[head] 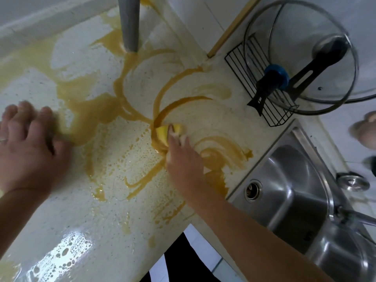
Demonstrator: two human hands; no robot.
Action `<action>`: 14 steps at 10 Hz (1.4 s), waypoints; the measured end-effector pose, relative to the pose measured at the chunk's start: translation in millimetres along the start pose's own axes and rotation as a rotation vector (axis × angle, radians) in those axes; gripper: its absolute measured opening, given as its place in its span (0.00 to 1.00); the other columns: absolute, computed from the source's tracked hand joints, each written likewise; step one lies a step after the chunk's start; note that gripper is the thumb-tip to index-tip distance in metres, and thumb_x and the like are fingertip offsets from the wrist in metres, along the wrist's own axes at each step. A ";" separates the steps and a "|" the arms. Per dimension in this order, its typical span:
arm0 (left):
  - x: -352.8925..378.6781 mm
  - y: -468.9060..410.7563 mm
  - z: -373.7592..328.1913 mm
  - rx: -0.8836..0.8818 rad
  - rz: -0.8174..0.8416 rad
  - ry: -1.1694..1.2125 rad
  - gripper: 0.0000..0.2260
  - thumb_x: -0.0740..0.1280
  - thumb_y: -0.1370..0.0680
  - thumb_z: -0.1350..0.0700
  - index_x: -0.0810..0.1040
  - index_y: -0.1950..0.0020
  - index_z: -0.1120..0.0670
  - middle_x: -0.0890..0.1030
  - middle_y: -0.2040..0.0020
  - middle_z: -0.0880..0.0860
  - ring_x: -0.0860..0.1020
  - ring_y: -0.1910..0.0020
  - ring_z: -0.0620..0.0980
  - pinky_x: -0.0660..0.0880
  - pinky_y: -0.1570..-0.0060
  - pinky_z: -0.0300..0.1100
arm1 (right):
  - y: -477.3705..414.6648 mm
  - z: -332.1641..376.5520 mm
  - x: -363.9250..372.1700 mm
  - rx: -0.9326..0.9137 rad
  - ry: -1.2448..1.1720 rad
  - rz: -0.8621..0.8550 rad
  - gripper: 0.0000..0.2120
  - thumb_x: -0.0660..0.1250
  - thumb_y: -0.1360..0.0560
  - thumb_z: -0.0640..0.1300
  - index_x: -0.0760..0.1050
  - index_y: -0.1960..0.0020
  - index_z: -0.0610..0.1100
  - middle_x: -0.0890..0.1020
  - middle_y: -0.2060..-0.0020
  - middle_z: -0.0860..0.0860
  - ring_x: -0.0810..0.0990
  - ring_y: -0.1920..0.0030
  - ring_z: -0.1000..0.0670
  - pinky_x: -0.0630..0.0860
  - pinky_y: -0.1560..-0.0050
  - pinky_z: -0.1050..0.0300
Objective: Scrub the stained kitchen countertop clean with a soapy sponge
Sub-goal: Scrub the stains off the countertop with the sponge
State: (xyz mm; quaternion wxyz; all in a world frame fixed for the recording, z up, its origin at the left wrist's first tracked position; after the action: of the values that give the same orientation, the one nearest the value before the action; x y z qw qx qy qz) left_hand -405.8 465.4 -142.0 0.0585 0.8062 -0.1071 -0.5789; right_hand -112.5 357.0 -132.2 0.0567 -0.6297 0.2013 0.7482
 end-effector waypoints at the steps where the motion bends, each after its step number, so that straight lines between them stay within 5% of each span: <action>1: 18.1 -3.7 13.0 0.012 -0.081 0.015 0.27 0.54 0.22 0.45 0.67 0.23 0.49 0.63 0.22 0.58 0.58 0.20 0.59 0.60 0.23 0.63 | 51.0 -16.7 7.9 -0.129 0.133 0.035 0.28 0.60 0.23 0.43 0.64 0.23 0.50 0.79 0.46 0.46 0.73 0.69 0.56 0.60 0.75 0.69; 2: 35.6 -10.2 28.0 0.000 -0.112 0.120 0.31 0.54 0.21 0.42 0.59 0.18 0.47 0.55 0.17 0.44 0.56 0.18 0.55 0.58 0.22 0.62 | 51.2 -68.2 -10.6 0.191 0.056 0.156 0.35 0.60 0.21 0.40 0.47 0.20 0.55 0.73 0.36 0.41 0.79 0.57 0.45 0.73 0.67 0.57; 3: 26.8 -4.1 16.2 0.045 -0.136 0.108 0.31 0.56 0.22 0.45 0.59 0.19 0.49 0.53 0.17 0.45 0.53 0.17 0.58 0.54 0.21 0.63 | 6.6 -100.4 -23.5 0.483 0.016 -0.023 0.34 0.62 0.20 0.43 0.49 0.20 0.49 0.73 0.34 0.41 0.80 0.50 0.42 0.70 0.63 0.56; 4: 15.1 -1.0 5.6 0.058 -0.146 0.092 0.28 0.58 0.22 0.47 0.65 0.22 0.50 0.60 0.18 0.59 0.55 0.19 0.60 0.51 0.20 0.62 | -53.4 -85.1 -29.2 0.533 -0.063 -0.080 0.29 0.59 0.18 0.43 0.53 0.20 0.45 0.75 0.37 0.40 0.79 0.44 0.40 0.69 0.56 0.54; 5: 12.1 -0.6 2.6 0.056 -0.140 0.054 0.27 0.58 0.22 0.48 0.65 0.22 0.50 0.61 0.19 0.59 0.54 0.18 0.58 0.48 0.20 0.58 | -98.4 -31.5 -31.3 0.389 -0.009 -0.074 0.31 0.60 0.18 0.45 0.52 0.19 0.47 0.72 0.32 0.41 0.79 0.43 0.42 0.74 0.51 0.52; 6: 12.0 -0.3 4.7 0.064 -0.171 0.036 0.28 0.59 0.23 0.49 0.67 0.22 0.51 0.63 0.20 0.60 0.55 0.18 0.60 0.48 0.20 0.57 | -72.4 32.9 -12.9 -0.067 0.055 -0.031 0.27 0.56 0.20 0.44 0.60 0.21 0.52 0.75 0.37 0.43 0.80 0.60 0.47 0.68 0.66 0.57; 7: 9.5 -1.0 2.1 0.075 -0.183 0.033 0.28 0.59 0.23 0.50 0.68 0.22 0.52 0.64 0.21 0.62 0.57 0.19 0.62 0.50 0.21 0.58 | -19.3 29.2 0.3 -0.373 0.088 0.052 0.25 0.59 0.21 0.44 0.67 0.26 0.59 0.78 0.48 0.46 0.67 0.71 0.54 0.67 0.72 0.63; 8: 9.0 1.5 3.7 0.088 -0.195 0.009 0.28 0.59 0.23 0.50 0.67 0.22 0.54 0.64 0.21 0.63 0.57 0.19 0.63 0.51 0.21 0.59 | -14.3 -25.4 -11.0 -0.277 0.166 0.144 0.32 0.64 0.21 0.44 0.56 0.24 0.67 0.74 0.48 0.46 0.67 0.69 0.53 0.69 0.70 0.62; 9: 7.6 1.6 1.9 0.094 -0.196 0.001 0.28 0.59 0.22 0.50 0.68 0.22 0.54 0.64 0.20 0.62 0.57 0.19 0.62 0.52 0.20 0.59 | -40.6 -60.5 -29.0 0.073 0.197 0.078 0.33 0.60 0.19 0.43 0.50 0.21 0.62 0.73 0.37 0.40 0.79 0.55 0.43 0.73 0.62 0.55; 10: 5.9 2.1 1.6 0.097 -0.203 0.007 0.28 0.58 0.22 0.50 0.68 0.22 0.54 0.64 0.20 0.62 0.57 0.19 0.62 0.52 0.20 0.59 | -69.3 -34.5 -26.5 0.277 0.092 0.007 0.34 0.61 0.19 0.42 0.48 0.19 0.55 0.66 0.25 0.38 0.73 0.32 0.39 0.77 0.45 0.50; 11: 6.4 3.2 2.4 0.094 -0.209 -0.007 0.28 0.58 0.22 0.50 0.67 0.21 0.53 0.63 0.20 0.61 0.56 0.19 0.61 0.51 0.20 0.58 | -77.7 32.8 -14.2 0.164 0.042 -0.020 0.33 0.63 0.19 0.42 0.53 0.20 0.58 0.68 0.26 0.41 0.76 0.33 0.43 0.77 0.49 0.53; 12: 6.7 2.4 0.9 0.099 -0.195 0.000 0.28 0.58 0.22 0.50 0.66 0.21 0.52 0.62 0.19 0.61 0.56 0.18 0.61 0.50 0.20 0.57 | -51.9 103.8 -3.3 -0.148 -0.035 0.024 0.27 0.61 0.19 0.42 0.63 0.24 0.62 0.73 0.38 0.45 0.79 0.55 0.47 0.74 0.59 0.56; 14: 4.6 5.2 2.7 0.088 -0.173 -0.004 0.29 0.58 0.22 0.48 0.67 0.21 0.53 0.62 0.19 0.61 0.56 0.18 0.61 0.50 0.20 0.58 | 20.8 115.8 8.5 -0.458 0.023 0.178 0.30 0.62 0.21 0.39 0.62 0.24 0.61 0.72 0.46 0.47 0.75 0.60 0.49 0.69 0.65 0.57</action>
State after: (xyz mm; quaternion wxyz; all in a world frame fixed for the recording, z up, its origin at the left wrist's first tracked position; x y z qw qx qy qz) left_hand -407.5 459.4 -145.9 -0.0275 0.8132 -0.0624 -0.5779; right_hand -227.7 379.7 -121.0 -0.1561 -0.6145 0.0816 0.7690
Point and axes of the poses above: each hand's wrist, its own y-axis away from the middle knuckle, its own x-axis out of the palm, z = x × y, the point moved 3 cm from there along -y, towards the middle knuckle
